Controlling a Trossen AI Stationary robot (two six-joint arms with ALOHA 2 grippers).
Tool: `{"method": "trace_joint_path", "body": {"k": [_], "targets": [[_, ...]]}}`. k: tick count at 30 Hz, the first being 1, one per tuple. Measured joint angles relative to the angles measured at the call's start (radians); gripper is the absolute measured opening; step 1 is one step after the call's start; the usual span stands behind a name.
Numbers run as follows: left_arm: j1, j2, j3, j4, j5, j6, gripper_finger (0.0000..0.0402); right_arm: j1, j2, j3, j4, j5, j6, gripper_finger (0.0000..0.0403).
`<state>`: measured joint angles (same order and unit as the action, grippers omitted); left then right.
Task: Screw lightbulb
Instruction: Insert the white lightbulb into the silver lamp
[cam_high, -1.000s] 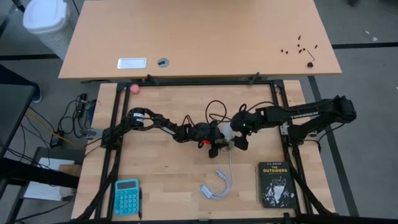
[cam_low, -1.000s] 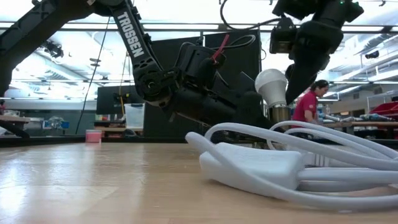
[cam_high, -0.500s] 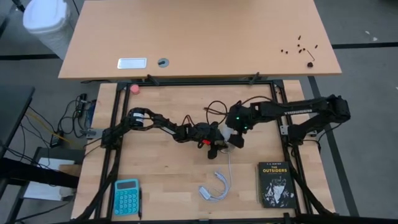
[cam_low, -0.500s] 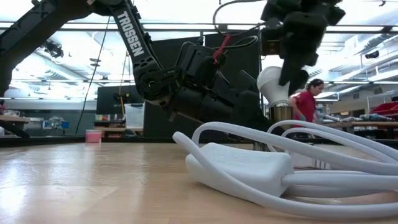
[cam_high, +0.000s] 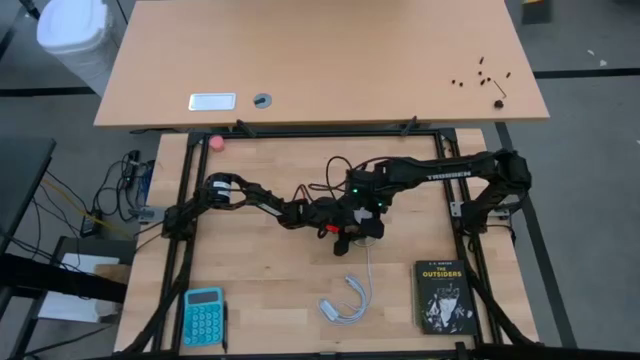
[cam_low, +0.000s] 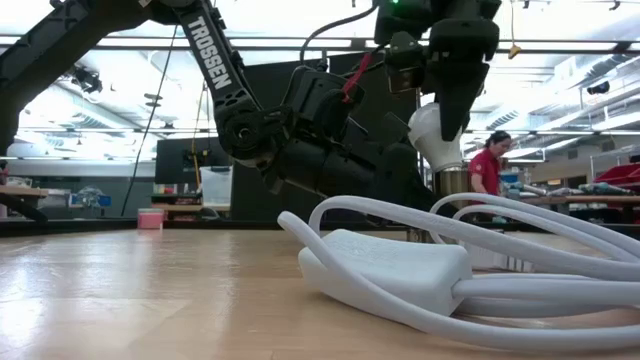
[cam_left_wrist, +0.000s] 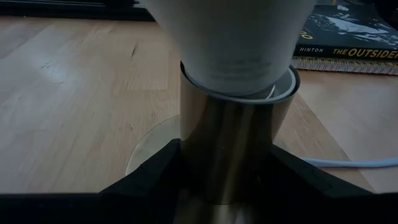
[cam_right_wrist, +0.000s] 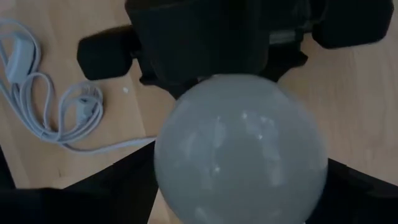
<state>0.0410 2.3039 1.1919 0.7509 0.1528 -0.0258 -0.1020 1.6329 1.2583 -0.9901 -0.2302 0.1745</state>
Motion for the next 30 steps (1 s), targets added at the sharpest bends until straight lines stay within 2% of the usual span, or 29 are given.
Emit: {"method": "trace_joint_path", "body": {"k": [10,21,24,30], "targets": [[0.0,0.0,0.0,-0.002,-0.001,-0.006,0.0204,0.008,0.101,0.058,-0.046,-0.008,0.001,0.0323],[-0.001,0.0,0.0,-0.003,-0.002,-0.009,0.0204,0.023,0.094,0.067,-0.05,0.023,0.007,0.0323],[-0.002,0.0,0.0,-0.003,-0.002,-0.009,0.0204,0.033,0.066,0.067,-0.071,0.038,0.006,0.0323],[-0.002,0.0,0.0,-0.009,-0.002,-0.011,0.0204,0.087,-0.038,0.025,-0.064,0.142,0.034,0.0323]]}}
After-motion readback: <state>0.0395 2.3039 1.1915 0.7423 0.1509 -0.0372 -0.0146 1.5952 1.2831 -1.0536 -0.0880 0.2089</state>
